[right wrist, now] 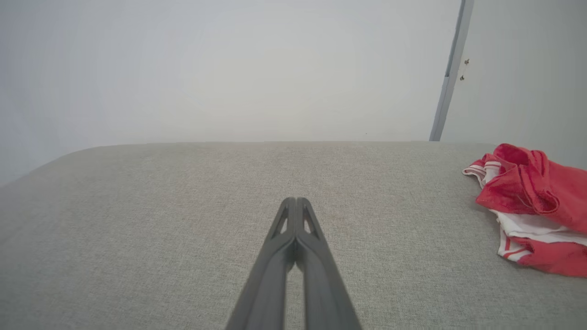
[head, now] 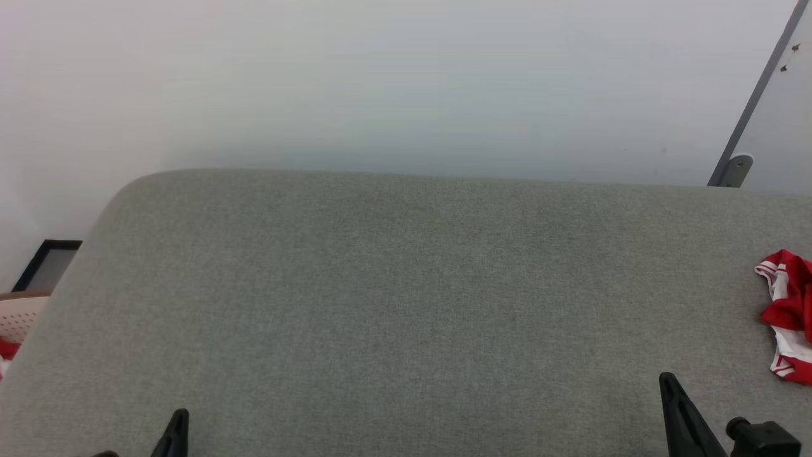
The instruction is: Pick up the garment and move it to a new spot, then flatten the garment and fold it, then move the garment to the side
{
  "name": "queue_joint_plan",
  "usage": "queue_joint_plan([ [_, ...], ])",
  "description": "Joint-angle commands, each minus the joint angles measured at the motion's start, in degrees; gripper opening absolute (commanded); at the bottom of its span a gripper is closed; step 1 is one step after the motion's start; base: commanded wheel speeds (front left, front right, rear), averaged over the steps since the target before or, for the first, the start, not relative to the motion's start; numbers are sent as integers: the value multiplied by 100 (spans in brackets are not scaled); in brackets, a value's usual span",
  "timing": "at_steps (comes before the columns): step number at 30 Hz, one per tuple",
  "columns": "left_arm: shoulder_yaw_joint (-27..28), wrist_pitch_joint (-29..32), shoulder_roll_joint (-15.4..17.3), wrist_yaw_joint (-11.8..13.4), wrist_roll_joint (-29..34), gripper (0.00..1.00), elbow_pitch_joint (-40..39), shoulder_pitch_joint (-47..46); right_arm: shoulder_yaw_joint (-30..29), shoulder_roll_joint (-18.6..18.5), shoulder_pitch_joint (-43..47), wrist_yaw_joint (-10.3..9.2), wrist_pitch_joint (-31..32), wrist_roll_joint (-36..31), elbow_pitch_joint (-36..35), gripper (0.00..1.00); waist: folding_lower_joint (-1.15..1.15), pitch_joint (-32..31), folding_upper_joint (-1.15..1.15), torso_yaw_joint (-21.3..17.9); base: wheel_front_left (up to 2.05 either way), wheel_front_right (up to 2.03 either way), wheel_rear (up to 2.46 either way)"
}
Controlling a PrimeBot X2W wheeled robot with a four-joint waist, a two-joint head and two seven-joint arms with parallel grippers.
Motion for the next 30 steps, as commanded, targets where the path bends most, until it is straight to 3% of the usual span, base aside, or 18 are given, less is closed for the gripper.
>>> queue_joint_plan([
  [1, 74, 55, 37, -1, -211, 0, -85, -133, -35, -10, -135, 0, 65, 303, -74, 0, 0, 5, 0, -3, 0, 0, 0],
  [30, 332, 781, -504, -6, -2275, 0, -147, -578, -206, 3, -502, -3, 773, 3238, 47, 0, 0, 93, 0, -56, 0, 0, 0],
])
